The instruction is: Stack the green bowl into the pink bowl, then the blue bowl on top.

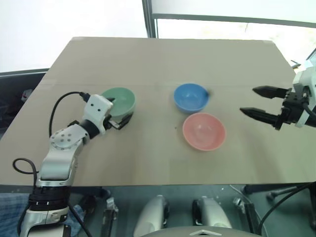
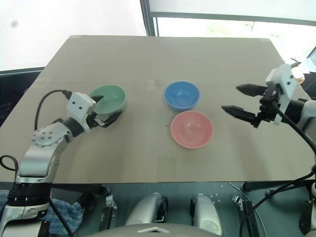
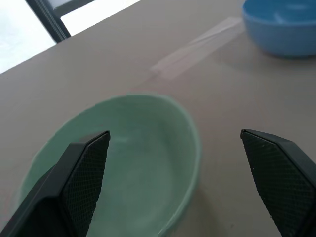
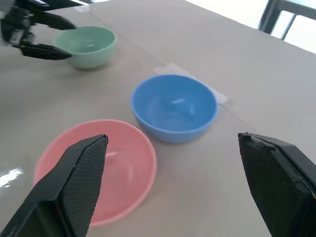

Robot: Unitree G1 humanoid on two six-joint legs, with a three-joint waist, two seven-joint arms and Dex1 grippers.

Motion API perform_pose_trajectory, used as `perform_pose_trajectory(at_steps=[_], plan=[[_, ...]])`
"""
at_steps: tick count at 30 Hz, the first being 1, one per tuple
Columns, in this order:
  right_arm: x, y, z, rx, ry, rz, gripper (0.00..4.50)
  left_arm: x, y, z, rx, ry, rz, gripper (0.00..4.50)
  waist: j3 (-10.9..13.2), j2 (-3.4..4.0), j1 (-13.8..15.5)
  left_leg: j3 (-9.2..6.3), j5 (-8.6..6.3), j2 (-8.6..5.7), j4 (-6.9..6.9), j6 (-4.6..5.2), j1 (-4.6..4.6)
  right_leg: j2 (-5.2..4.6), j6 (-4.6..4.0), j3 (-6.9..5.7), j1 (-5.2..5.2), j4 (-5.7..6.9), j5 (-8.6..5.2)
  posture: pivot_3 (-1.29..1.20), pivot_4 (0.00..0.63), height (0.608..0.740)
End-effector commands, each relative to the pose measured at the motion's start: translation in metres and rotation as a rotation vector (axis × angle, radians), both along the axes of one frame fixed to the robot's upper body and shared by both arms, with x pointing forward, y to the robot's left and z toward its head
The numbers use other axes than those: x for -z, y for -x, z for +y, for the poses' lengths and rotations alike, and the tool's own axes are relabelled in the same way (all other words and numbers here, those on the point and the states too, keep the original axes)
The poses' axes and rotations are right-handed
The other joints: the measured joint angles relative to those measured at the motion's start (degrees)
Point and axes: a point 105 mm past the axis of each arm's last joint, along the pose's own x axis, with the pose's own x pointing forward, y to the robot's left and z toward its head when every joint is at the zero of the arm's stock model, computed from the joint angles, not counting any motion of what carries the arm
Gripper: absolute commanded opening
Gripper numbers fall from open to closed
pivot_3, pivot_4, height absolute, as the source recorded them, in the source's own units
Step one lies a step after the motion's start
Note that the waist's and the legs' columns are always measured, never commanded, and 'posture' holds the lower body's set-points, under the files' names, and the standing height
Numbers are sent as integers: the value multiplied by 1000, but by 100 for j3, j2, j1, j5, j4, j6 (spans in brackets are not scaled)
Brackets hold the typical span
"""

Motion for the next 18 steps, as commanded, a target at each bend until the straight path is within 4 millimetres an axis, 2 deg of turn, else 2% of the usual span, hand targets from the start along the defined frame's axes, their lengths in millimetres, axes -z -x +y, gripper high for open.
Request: perform_pose_trajectory(at_steps=[1, 8, 18], plan=[[-15, 3, -5, 14, 8, -74, 4436, 1, -1, 4, -4, -47, 29, 4500, 0, 0, 9, -1, 0, 0, 0, 0, -1, 0, 0, 0, 0, 0, 0, 0, 150, 740], [-22, 9, -13, 19, 4, -89, 4436, 14, 2, -3, 46, -76, 90, 4500, 0, 0, 11, 0, -1, -1, -2, 0, -4, -3, 0, 0, 0, -5, 0, 0, 150, 740], [-18, 35, -1, -139, 19, -42, 4436, 26, 0, -3, 45, -108, 128, 4500, 0, 0, 8, 0, 0, 0, -11, 1, -3, -3, 0, 0, 0, -11, 0, 0, 150, 740]])
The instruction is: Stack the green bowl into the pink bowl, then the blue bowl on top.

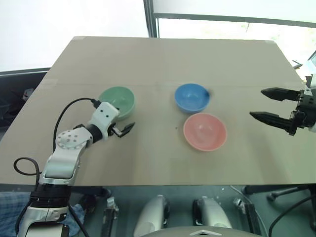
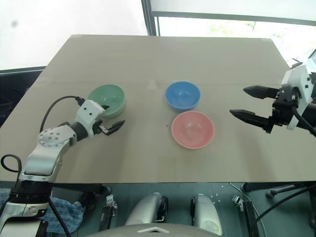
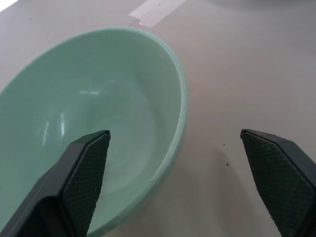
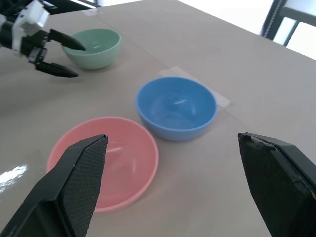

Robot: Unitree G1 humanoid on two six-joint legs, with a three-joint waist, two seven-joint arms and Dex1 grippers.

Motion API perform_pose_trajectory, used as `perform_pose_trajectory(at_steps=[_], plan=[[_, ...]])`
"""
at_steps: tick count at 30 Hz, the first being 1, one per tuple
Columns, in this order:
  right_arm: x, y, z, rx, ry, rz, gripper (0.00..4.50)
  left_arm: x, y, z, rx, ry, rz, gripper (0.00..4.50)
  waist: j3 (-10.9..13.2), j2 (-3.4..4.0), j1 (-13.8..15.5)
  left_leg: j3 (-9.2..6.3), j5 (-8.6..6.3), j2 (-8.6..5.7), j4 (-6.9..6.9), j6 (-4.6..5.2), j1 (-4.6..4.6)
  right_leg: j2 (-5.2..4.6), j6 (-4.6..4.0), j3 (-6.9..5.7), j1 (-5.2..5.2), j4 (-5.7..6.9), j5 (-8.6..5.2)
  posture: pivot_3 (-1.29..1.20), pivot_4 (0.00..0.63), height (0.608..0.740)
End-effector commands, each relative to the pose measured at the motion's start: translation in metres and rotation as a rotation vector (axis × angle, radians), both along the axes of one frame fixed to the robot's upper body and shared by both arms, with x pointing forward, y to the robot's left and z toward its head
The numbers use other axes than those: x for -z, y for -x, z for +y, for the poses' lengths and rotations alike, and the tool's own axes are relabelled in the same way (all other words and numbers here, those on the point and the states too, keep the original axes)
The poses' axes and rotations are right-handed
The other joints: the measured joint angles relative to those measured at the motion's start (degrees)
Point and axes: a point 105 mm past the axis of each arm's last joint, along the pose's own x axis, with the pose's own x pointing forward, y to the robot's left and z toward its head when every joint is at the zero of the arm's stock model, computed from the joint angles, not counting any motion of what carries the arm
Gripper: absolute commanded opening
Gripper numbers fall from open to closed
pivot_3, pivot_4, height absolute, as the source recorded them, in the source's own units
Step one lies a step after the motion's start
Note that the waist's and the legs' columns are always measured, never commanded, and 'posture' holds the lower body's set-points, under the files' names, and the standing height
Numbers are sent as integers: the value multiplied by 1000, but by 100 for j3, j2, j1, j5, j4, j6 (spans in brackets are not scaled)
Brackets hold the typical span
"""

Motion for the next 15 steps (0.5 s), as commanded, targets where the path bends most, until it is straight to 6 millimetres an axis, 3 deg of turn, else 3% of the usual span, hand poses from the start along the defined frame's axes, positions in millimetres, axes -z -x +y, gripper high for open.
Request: perform_pose_trajectory(at_steps=[1, 12, 15], plan=[[-15, 13, 5, -59, 21, -66, 4436, -5, -1, 1, 4, -28, -19, 4500, 0, 0, 1, 0, 0, 0, 0, 0, 0, 0, 0, 0, 0, 0, 0, 0, 150, 740], [-14, 12, 5, -59, 34, -73, 4436, -7, -4, -4, 15, -5, -21, 4500, 0, 0, 3, 0, 0, 0, 0, 0, 0, 0, 1, 0, 0, -1, 0, 0, 150, 740], [-14, 12, 5, -59, 34, -76, 4500, -9, -5, -3, 16, -5, -24, 3605, 0, 0, 3, 0, 0, 0, 0, 0, 0, 0, 0, 0, 0, -1, 0, 0, 150, 740]])
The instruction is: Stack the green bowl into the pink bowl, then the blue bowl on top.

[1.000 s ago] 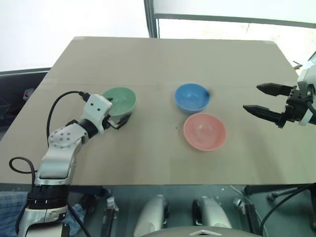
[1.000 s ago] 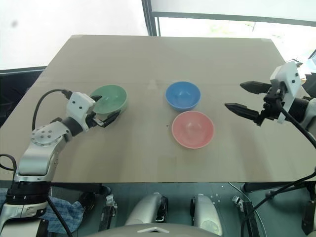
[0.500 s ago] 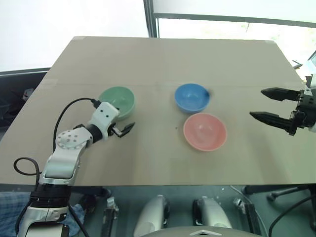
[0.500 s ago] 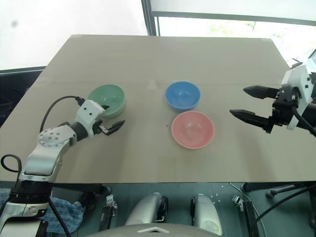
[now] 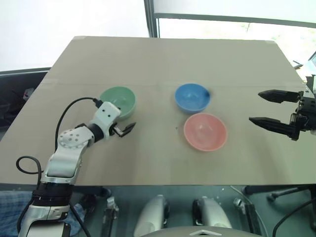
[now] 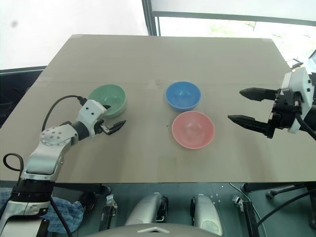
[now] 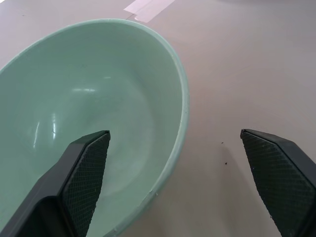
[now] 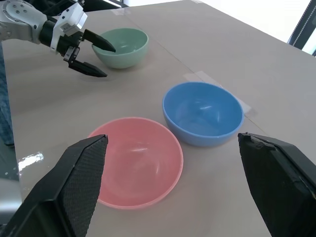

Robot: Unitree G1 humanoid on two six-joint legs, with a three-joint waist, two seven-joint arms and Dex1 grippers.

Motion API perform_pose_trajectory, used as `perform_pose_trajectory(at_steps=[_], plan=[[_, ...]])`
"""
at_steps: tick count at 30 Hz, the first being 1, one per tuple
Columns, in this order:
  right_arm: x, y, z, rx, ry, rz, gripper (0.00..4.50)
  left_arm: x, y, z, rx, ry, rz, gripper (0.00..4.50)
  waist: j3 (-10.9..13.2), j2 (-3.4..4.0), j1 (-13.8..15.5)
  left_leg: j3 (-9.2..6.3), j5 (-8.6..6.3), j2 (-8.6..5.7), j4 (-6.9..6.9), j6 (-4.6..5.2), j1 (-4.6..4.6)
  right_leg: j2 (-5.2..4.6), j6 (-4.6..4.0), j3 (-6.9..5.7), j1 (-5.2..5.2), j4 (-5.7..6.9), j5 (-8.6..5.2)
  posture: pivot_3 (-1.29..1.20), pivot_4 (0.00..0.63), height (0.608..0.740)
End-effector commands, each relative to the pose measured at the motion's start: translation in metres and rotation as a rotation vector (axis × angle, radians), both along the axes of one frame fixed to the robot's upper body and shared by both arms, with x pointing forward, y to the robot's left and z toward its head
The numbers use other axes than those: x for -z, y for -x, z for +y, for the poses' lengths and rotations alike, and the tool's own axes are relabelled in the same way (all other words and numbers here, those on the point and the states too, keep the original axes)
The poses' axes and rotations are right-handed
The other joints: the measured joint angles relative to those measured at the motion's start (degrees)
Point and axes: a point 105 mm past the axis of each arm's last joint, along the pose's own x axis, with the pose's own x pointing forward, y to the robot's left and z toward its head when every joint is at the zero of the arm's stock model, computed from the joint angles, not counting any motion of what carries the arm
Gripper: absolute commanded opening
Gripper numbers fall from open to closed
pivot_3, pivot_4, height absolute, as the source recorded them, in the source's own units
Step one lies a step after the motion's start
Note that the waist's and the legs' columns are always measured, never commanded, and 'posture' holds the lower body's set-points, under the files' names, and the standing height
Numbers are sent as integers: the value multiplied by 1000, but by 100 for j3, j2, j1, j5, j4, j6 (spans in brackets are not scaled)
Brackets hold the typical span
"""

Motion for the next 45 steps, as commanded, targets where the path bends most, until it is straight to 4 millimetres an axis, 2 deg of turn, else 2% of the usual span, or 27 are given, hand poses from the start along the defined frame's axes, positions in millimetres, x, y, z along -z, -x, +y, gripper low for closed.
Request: perform_pose_trajectory(at_steps=[1, 4, 5, 6, 8, 9, 13, 15, 19, 21, 23, 26, 29, 34, 40, 45], plan=[[-11, 3, -1, -2, 14, -59, 4500, -7, -3, 0, 9, -2, -21, 3168, 0, 0, -1, 0, 0, 0, 0, 0, 0, 0, 0, 0, 0, 0, 0, 0, 150, 740], [-10, 3, -1, -1, 13, -61, 4500, -7, -3, 1, 11, -8, -18, 1936, 0, 0, -1, 0, 0, 0, 0, 0, 0, 0, 0, 0, 0, 0, 0, 0, 150, 740], [-10, 3, -1, 0, 12, -62, 4500, -7, -3, 1, 12, -11, -17, 1271, 0, 0, -1, 0, 0, 0, 0, 0, 0, 0, 0, 0, 0, 0, 0, 0, 150, 740], [-10, 3, -1, 0, 12, -62, 4500, -7, -3, 1, 14, -14, -16, 1067, 0, 0, -1, 0, 0, 0, 0, 0, 0, 0, 0, 0, 0, 0, 0, 0, 150, 740], [-9, 4, -1, 1, 12, -62, 4500, -5, -3, 2, 21, -25, -12, 288, -1, -1, 3, 0, 0, 0, 0, 0, 0, 0, 0, 0, 0, 0, 0, 0, 150, 740], [-9, 4, -1, 2, 12, -63, 4500, -5, -4, 2, 23, -30, -12, 117, -4, 0, 8, 0, 0, 0, 1, 0, 0, 0, 0, 0, 0, 1, 0, 0, 150, 740], [-9, 5, -3, 11, 12, -65, 4500, -6, -7, 1, 35, -42, -20, 117, -6, 3, 7, 1, 0, 0, 1, 0, 2, 0, 1, 0, 2, 1, 0, 0, 150, 740], [-8, 5, -4, 16, 16, -64, 4500, -11, -9, -6, 76, -32, -34, 117, -6, 3, 14, 1, 1, 0, 1, 0, 3, 0, 1, 0, 2, 2, 0, 0, 150, 740], [-8, 4, -4, 18, 13, -65, 4500, -30, -19, -22, 160, -25, -114, 117, -5, 2, 37, 1, 1, -1, 9, -1, 2, 0, 1, 0, 3, 7, 1, 0, 150, 740], [-8, 3, -4, 19, 12, -67, 4500, -48, -23, -42, 257, -16, -167, 117, -4, -1, 36, 0, 1, 0, 16, -1, -3, 0, 2, -1, 2, 8, 1, 0, 150, 740], [-9, 3, -4, 18, 12, -71, 4500, -62, -14, -70, 436, -24, -189, 117, -3, -2, 43, 0, 1, -1, 25, 0, -9, 0, 2, -3, 1, 9, 1, 0, 150, 740], [-9, 2, -3, 17, 12, -73, 4500, -67, 9, -105, 714, -88, -185, 117, -4, -1, 16, 1, 8, -1, 29, -12, -10, 0, 2, -2, 1, 7, 1, 0, 150, 740], [-9, 2, -2, 14, 12, -74, 4500, -70, 30, -131, 925, -149, -194, 117, -4, -1, 1, 3, 8, -2, 29, -13, -11, 0, 2, -2, 1, 3, 1, 0, 150, 740], [-7, 2, -1, 12, 8, -76, 4500, -68, 52, -157, 1153, -248, -221, 117, -4, -1, -3, 4, 9, 1, 35, -12, -9, 6, 3, -2, 2, 12, 1, 0, 150, 740], [-7, 0, 0, 11, 6, -81, 4500, -67, 58, -177, 1290, -299, -281, 117, -4, -1, 6, 4, -2, -1, 60, 10, -8, 6, 3, -2, 8, 30, 1, 0, 150, 740], [-7, 2, 0, 15, 7, -84, 4500, -65, 64, -192, 1371, -274, -308, 117, -3, -1, 5, 4, -1, -1, 62, 10, -7, 13, 5, -3, 8, 34, 1, 0, 150, 740]])
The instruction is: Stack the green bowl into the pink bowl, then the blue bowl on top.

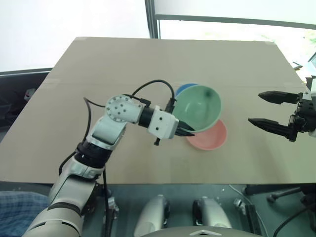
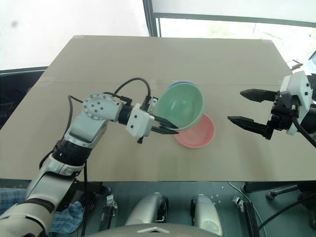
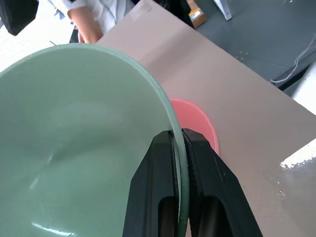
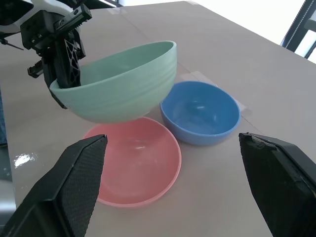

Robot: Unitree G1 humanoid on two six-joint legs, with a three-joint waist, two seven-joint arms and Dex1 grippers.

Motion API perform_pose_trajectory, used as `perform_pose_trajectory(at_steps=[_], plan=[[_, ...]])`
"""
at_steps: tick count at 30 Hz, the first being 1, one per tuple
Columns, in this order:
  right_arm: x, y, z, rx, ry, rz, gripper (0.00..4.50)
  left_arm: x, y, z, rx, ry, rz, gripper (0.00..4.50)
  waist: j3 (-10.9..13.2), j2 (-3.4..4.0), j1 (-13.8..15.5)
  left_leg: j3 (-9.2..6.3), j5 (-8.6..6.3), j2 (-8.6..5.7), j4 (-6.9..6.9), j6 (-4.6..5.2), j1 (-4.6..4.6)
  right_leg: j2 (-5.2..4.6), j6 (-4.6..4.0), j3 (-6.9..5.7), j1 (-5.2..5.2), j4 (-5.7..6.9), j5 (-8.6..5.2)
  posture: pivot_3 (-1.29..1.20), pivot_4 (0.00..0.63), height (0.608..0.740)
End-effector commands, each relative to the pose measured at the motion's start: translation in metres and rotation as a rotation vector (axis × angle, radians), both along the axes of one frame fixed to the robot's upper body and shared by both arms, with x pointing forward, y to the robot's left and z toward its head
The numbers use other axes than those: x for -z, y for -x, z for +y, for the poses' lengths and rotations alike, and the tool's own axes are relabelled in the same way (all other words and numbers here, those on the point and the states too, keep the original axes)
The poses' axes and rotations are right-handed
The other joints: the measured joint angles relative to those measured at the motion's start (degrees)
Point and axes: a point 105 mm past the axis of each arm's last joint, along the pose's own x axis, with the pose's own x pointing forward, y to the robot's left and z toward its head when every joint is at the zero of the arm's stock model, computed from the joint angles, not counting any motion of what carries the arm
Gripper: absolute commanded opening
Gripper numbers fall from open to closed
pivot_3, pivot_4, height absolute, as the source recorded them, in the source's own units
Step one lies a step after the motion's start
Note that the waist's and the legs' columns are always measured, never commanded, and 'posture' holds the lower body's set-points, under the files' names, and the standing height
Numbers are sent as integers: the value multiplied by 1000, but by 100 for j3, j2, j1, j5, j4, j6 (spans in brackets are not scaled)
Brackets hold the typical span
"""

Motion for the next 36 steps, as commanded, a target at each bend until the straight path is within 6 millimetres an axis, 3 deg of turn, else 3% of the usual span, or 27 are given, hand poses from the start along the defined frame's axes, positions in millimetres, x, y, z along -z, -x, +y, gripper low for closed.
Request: perform_pose_trajectory(at_steps=[1, 5, 7, 8, 15, 17, 20, 23, 25, 29, 33, 36], plan=[[-11, 4, 2, -10, 7, -59, 4500, -7, 4, -8, 57, 23, -45, 117, 0, -1, -1, 0, 0, 0, 0, 0, -1, 2, 0, 0, 0, 0, 0, 0, 150, 740], [-12, 5, 1, -3, 6, -62, 4500, -8, 3, -13, 70, 39, -56, 117, 0, -1, -3, 0, 1, 1, 2, 0, 0, 7, 1, 0, 0, 2, 0, 0, 150, 740], [-12, 5, 1, 1, 7, -64, 4500, -9, 3, -16, 70, 59, -29, 820, 0, -1, 2, 0, 0, 1, 6, 2, 1, 8, 1, -1, 3, 4, 0, 0, 150, 740], [-12, 5, 1, 2, 7, -64, 4500, -8, 3, -17, 72, 58, -24, 966, 0, -1, 1, 0, 0, 1, 8, 2, 2, 8, 2, -1, 5, 5, 0, 0, 150, 740], [-11, 5, 1, 5, 7, -64, 4500, -19, -1, -22, 62, 131, -13, 3889, 1, -1, -2, 0, -1, 2, 9, 3, 5, 12, 3, -1, 8, 6, 0, 0, 150, 740], [-11, 5, 2, 5, 8, -62, 4500, -25, -1, -24, 58, 162, 17, 4427, 1, -2, 1, 0, -1, 2, 10, 3, 5, 11, 3, -1, 9, 6, 0, 0, 150, 740], [-9, 4, 3, 2, 8, -56, 4500, -36, 0, -24, 37, 227, 93, 4427, 1, -2, -5, 0, -1, 1, 12, 4, 5, 12, 3, -1, 11, 6, 0, 0, 150, 740], [-5, 1, 5, 14, 15, -47, 4500, -60, -12, -13, -90, 369, 244, 4427, 2, -3, -11, 0, 0, 3, 12, 3, 7, 14, 4, -1, 10, 8, 0, 0, 150, 740], [-3, -3, 6, 27, 30, -54, 4500, -72, -26, 10, -224, 461, 338, 4427, 2, -3, -18, -1, -1, 4, 14, 4, 8, 14, 4, -1, 10, 10, 0, 0, 150, 740], [-1, -11, 8, 59, 32, -69, 4500, -69, -40, 65, -487, 534, 426, 4427, 1, 0, -100, 1, 1, 12, 9, 0, 17, 23, 4, 4, 9, 13, -1, 0, 150, 740], [2, -29, 7, 115, 44, -89, 4500, -61, -39, 115, -714, 571, 454, 4427, 3, -4, -97, 0, 16, 13, 9, -25, 15, 23, 4, 3, 9, 12, -1, 0, 150, 740], [1, -51, 6, 172, 52, -112, 4500, -50, -27, 137, -811, 567, 500, 4427, 5, -7, -98, 0, 16, 11, 9, -27, 16, 16, 3, 4, 10, 11, -1, 0, 150, 740]])
